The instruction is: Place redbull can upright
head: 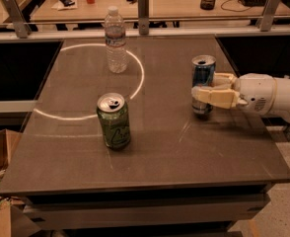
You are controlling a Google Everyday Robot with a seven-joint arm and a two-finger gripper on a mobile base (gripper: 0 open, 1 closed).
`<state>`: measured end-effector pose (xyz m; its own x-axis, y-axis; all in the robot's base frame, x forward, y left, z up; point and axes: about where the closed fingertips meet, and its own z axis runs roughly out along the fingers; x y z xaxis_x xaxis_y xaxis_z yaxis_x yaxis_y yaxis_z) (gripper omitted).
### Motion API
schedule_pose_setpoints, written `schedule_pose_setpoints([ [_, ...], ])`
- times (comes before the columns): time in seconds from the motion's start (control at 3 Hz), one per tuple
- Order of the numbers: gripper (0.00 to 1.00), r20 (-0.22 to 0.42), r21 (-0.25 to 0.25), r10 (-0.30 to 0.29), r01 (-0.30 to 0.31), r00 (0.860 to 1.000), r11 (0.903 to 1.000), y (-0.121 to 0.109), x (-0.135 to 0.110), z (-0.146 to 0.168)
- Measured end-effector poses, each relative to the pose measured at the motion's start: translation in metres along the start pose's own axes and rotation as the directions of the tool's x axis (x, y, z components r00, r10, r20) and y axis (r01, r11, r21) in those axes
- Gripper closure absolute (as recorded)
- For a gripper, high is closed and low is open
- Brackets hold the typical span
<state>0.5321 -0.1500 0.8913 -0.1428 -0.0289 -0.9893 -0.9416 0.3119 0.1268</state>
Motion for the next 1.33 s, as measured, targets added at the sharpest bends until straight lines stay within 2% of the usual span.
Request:
schedule_pose_setpoints([
  [0.33, 1.00, 0.057, -0.007, 0.012, -0.011, 0.998, 0.9999, 0.0016, 0.0034, -0.0005],
  [0.67, 1.00, 0.083, -0.018, 0.007, -0.006, 0.996, 0.9998, 0.0020, 0.0038, -0.0020],
  [1.33, 1.00, 0.077, -0.061, -0.044, 0.048, 0.996, 0.9969, 0.0052, 0.0056, -0.0024],
])
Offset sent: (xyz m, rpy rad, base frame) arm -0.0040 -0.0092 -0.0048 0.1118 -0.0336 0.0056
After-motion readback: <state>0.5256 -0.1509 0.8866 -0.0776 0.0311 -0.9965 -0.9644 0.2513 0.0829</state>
